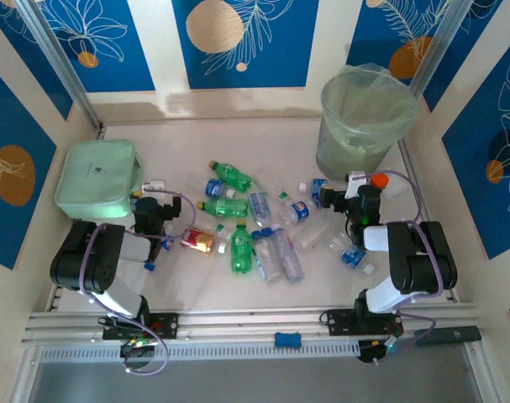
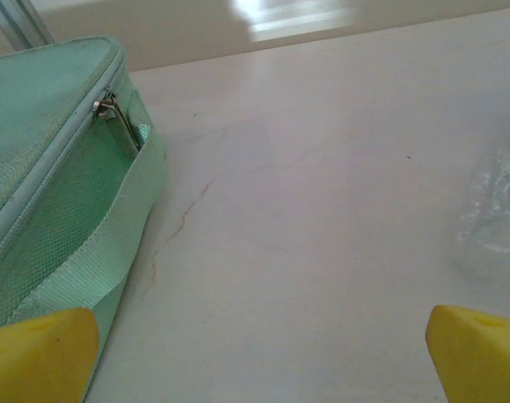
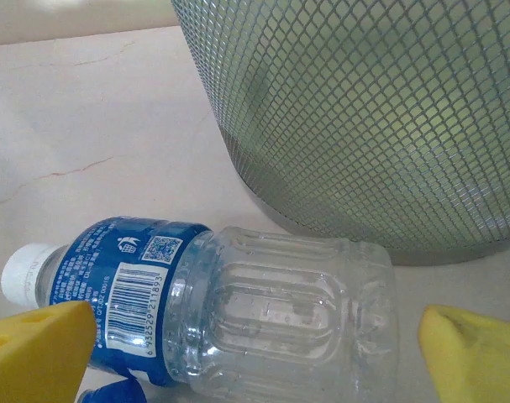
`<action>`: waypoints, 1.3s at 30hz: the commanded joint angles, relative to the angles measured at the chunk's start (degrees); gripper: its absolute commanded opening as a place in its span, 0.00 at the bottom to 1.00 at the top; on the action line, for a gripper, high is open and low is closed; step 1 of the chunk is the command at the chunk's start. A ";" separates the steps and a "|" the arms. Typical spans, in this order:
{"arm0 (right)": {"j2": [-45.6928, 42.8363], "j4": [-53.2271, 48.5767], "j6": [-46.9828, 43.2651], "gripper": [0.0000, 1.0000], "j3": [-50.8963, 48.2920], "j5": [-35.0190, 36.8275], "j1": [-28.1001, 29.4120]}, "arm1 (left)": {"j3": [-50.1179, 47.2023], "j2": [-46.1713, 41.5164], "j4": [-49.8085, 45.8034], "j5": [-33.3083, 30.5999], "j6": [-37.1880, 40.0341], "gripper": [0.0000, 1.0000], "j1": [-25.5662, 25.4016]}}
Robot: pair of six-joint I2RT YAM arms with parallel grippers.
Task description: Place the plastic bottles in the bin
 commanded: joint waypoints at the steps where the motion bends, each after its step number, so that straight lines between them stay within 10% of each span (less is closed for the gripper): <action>1: -0.43 1.57 -0.28 0.99 0.38 -1.03 0.21 | 0.82 -0.96 0.05 0.94 -0.59 1.00 0.62; 33: -1.61 1.48 -0.35 1.00 0.05 0.32 0.62 | 0.90 -1.63 -0.74 2.04 -1.41 1.00 1.62; 39: -10.46 -6.90 -0.64 1.00 0.80 5.13 2.35 | 3.46 -11.65 -13.25 -2.12 0.78 0.99 -1.09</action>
